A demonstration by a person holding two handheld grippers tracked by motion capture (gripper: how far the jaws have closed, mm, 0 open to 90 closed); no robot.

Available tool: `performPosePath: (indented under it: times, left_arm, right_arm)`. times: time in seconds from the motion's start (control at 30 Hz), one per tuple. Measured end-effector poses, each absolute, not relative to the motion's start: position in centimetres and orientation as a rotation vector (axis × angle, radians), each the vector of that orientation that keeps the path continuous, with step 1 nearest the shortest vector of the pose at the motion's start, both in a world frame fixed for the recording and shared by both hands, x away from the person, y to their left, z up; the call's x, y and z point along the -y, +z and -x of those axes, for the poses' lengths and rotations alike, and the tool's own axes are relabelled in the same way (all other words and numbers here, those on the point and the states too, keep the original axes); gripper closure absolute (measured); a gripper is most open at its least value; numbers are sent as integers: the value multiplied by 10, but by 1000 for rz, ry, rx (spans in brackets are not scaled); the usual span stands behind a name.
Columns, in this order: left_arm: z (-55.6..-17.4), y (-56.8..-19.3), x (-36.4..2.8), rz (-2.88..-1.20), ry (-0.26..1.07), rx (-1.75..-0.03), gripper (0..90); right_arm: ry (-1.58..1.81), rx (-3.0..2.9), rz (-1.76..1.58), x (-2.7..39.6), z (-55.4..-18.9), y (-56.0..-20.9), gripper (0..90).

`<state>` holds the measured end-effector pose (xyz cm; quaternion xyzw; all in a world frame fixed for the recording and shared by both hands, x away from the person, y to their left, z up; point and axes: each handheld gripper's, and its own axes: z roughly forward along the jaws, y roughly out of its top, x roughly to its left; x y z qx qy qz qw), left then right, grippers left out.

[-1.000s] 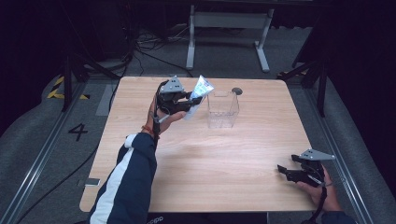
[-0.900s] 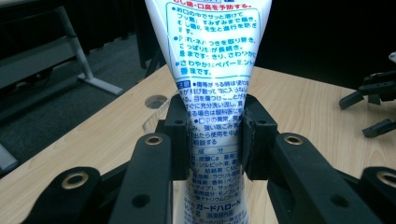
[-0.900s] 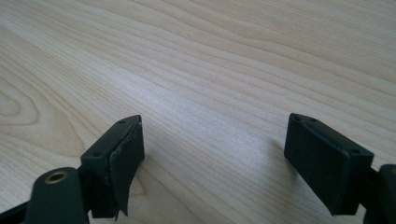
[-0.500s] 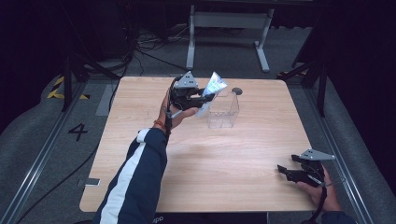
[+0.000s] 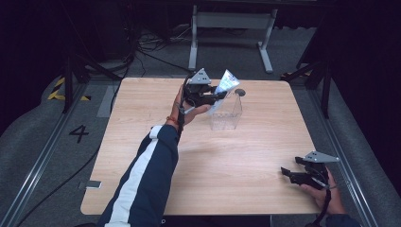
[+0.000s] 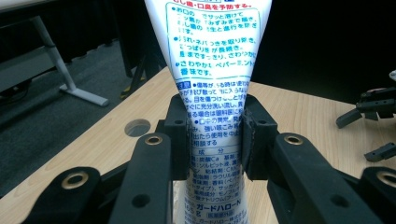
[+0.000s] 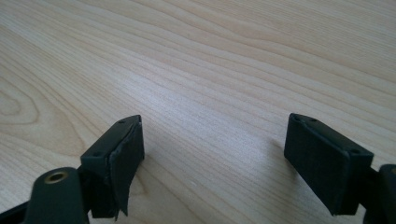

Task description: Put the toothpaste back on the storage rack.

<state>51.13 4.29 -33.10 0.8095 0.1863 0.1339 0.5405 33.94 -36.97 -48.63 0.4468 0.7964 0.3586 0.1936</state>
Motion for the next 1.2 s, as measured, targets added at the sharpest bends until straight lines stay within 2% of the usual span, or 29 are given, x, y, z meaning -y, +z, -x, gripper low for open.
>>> performPosePath:
  times: [1.2]
  left_arm:
    - [-536,-360,-13,-1920,297,-447,689]
  right_arm:
    - [1005,-2233,-1255,370,-339,-486,204]
